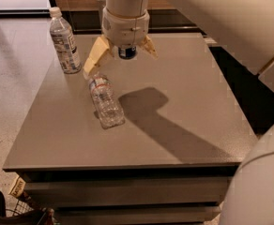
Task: Place water bottle upright
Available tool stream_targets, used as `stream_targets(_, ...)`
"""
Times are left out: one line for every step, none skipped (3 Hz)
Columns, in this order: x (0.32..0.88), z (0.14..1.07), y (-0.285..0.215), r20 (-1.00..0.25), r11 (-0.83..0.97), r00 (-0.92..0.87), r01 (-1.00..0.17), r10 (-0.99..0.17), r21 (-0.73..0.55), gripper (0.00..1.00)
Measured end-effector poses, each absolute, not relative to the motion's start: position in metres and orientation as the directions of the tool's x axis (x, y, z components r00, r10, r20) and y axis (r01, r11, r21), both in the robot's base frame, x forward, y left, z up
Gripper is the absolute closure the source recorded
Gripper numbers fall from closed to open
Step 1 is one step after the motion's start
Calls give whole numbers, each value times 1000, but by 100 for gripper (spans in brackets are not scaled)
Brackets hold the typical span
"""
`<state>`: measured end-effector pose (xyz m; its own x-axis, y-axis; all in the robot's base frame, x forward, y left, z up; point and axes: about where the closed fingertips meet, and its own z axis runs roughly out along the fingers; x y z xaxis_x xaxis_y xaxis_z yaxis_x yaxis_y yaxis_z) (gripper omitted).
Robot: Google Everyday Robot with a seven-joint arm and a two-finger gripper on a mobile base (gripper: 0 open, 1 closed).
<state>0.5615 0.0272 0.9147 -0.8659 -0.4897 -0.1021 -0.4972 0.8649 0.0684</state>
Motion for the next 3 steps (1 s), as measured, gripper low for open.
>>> stream_targets(563,898,39,-81,869,-870,-491,-486,59,0)
stream_targets(568,876,49,-52,877,-879,-477,-475,51,0)
stream_targets(575,838,65,-21,889,-892,-452,-452,75,0)
